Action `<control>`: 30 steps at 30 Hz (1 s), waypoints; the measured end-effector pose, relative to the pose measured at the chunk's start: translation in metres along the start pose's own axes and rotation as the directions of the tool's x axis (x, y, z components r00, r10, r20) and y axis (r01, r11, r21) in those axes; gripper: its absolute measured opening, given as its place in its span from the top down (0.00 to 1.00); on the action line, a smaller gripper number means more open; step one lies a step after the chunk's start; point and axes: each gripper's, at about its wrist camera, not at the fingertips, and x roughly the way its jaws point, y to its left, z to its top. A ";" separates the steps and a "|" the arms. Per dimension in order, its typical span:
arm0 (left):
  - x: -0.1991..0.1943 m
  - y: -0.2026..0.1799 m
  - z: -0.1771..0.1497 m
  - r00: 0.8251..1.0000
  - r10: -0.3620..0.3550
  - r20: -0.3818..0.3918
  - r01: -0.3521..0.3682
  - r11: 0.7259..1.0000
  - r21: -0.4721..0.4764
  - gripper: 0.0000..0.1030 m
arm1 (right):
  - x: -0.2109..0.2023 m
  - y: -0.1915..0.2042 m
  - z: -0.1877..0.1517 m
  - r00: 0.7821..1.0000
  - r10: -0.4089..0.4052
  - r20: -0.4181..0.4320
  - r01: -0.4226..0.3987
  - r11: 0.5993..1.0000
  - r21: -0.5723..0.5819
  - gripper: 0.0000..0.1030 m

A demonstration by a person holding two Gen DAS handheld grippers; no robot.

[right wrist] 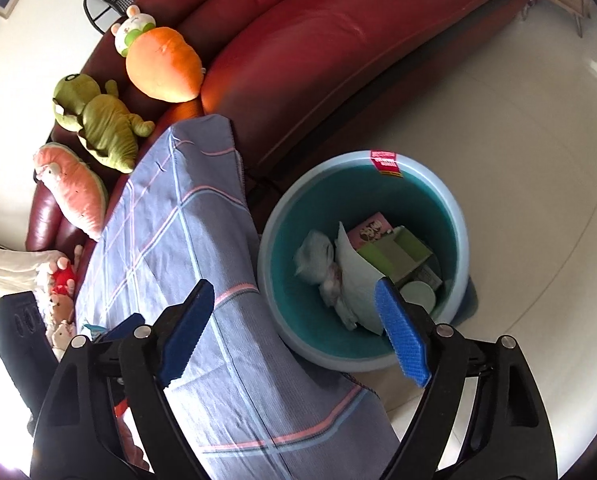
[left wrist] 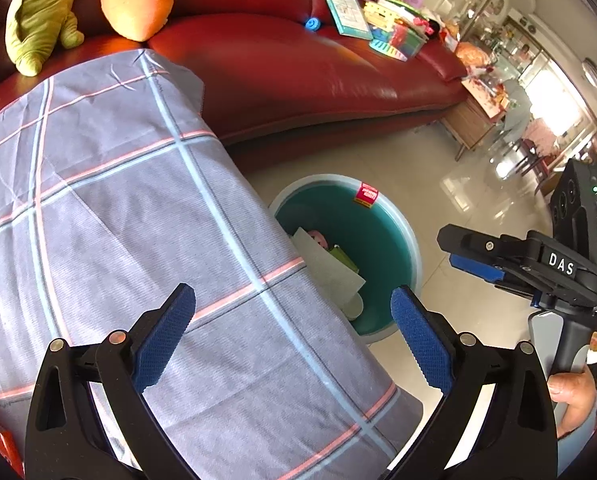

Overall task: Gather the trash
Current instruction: 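Move both open tools back over the table toward the snack wrappers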

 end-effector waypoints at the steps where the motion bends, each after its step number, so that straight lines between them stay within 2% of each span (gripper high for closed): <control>1: -0.003 0.002 -0.002 1.000 -0.001 0.003 0.001 1.000 -0.003 0.05 | -0.002 0.003 -0.003 1.000 -0.012 0.001 0.012 1.000 -0.008 0.20; 14: -0.066 0.035 -0.044 0.997 0.024 0.069 -0.021 0.998 -0.056 0.04 | -0.019 0.061 -0.046 1.000 -0.010 -0.016 0.008 0.993 -0.121 0.20; 25: -0.129 0.104 -0.092 0.988 0.090 0.126 -0.069 0.983 -0.169 0.04 | -0.005 0.138 -0.088 0.997 0.011 -0.073 -0.029 0.967 -0.251 0.20; 30: -0.157 0.143 -0.116 0.981 0.127 0.148 -0.092 0.970 -0.226 0.04 | 0.008 0.183 -0.110 0.993 0.006 -0.116 -0.044 0.944 -0.327 0.20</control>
